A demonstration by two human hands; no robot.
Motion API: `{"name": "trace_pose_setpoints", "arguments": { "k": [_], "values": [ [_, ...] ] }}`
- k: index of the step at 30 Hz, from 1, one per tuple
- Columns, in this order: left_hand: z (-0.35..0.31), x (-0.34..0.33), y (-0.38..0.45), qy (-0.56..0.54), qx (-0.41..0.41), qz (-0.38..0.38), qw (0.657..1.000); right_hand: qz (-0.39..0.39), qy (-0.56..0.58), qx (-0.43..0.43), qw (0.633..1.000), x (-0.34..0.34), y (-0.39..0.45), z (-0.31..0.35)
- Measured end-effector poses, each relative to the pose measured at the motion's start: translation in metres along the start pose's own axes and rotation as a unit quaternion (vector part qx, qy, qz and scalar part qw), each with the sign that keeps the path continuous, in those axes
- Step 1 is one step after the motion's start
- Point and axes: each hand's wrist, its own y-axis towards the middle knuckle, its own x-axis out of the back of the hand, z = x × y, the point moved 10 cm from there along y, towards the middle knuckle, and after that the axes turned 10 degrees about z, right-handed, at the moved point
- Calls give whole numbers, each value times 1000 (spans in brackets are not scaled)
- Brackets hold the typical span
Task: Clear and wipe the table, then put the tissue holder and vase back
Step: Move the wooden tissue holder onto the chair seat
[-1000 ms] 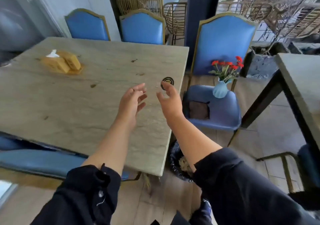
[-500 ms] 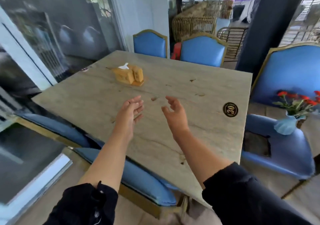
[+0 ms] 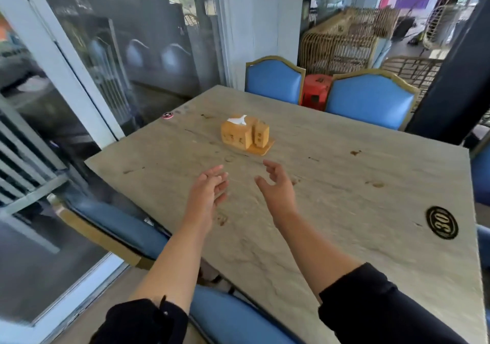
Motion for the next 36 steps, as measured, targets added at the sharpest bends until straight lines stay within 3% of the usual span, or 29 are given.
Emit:
{"name": "trace_pose_setpoints", "arguments": {
  "k": [13,28,36],
  "values": [
    [-42,84,118,23,15,87,996,-126,21,-37,991,-84,57,14],
    [-16,98,238,51,46,106,992,-150,-3,-103,983,-109,157,-26],
    [12,80,343,88,75,169,979,-198,-38,-154,967,-109,238,-62]
  ]
}}
